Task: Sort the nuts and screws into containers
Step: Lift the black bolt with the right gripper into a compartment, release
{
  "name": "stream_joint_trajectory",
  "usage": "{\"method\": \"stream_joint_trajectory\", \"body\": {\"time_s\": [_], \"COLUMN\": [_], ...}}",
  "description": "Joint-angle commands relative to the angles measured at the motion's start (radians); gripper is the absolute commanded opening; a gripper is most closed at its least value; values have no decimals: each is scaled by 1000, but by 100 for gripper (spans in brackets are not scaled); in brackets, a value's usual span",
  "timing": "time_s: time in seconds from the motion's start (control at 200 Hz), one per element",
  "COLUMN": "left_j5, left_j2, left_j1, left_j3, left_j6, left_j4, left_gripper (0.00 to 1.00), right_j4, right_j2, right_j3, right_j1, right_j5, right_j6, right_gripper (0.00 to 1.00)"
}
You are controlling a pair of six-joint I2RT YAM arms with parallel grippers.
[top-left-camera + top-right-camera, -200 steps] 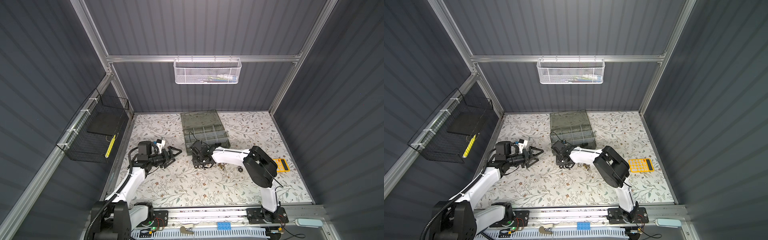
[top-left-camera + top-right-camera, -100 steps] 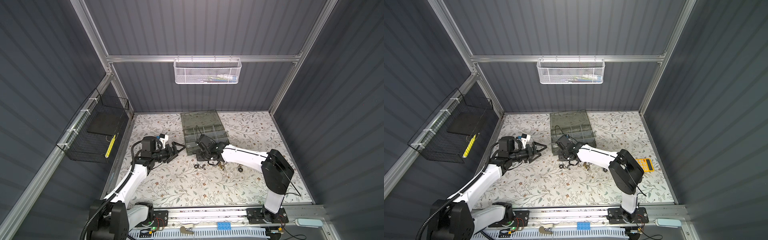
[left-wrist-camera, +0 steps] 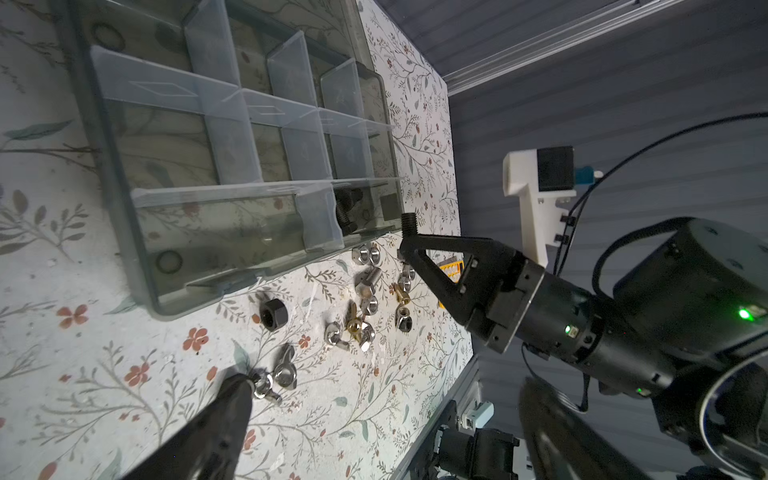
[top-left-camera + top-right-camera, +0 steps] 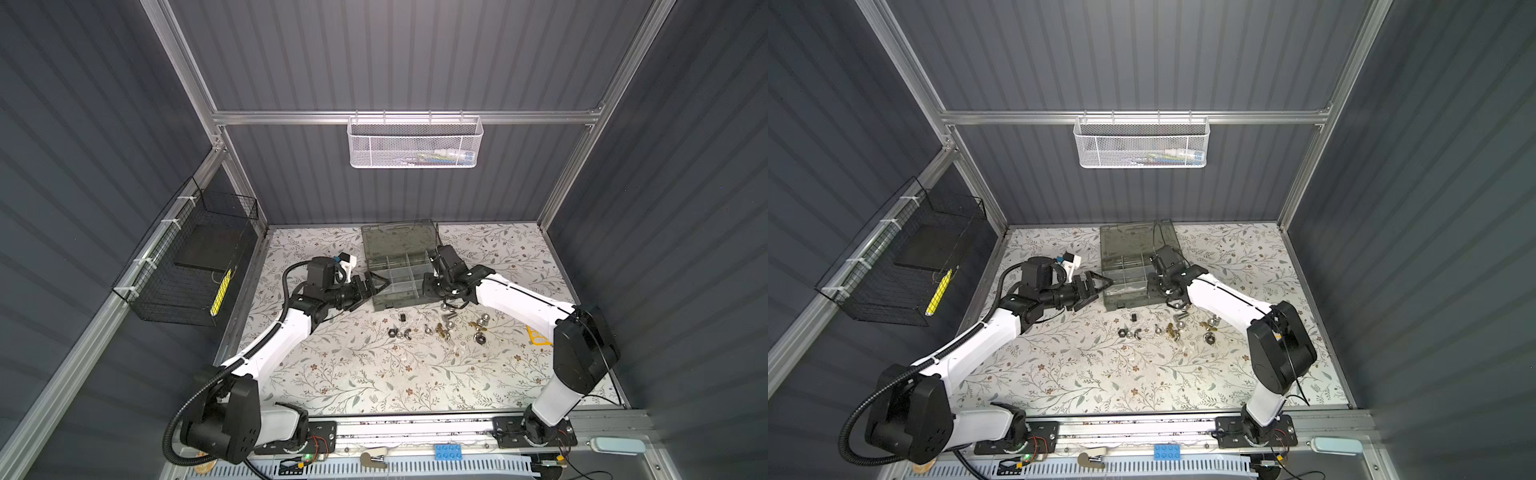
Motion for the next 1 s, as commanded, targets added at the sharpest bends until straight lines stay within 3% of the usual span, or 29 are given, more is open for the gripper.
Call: {"method": "stream_joint_trajectory", "body": {"time_s": [0.0, 0.32, 0.996], "left_j5": [-46, -85, -80], "left_j2": [49, 202, 415], "left_j1": [-49, -142, -201], "left_j3": [64, 171, 352], "left_j6": [27, 41, 68], "left_j4": [12, 32, 13], "left_gripper": [100, 100, 100], "right_j4": [-2, 18, 57], "right_j2": [-5, 59, 172], "right_j3": [-16, -26, -10], "right_j1": [-38, -131, -227], "right_j5": [-27, -72, -126], "right_j6": [-38, -63, -100], "right_gripper": [18, 18, 27]}}
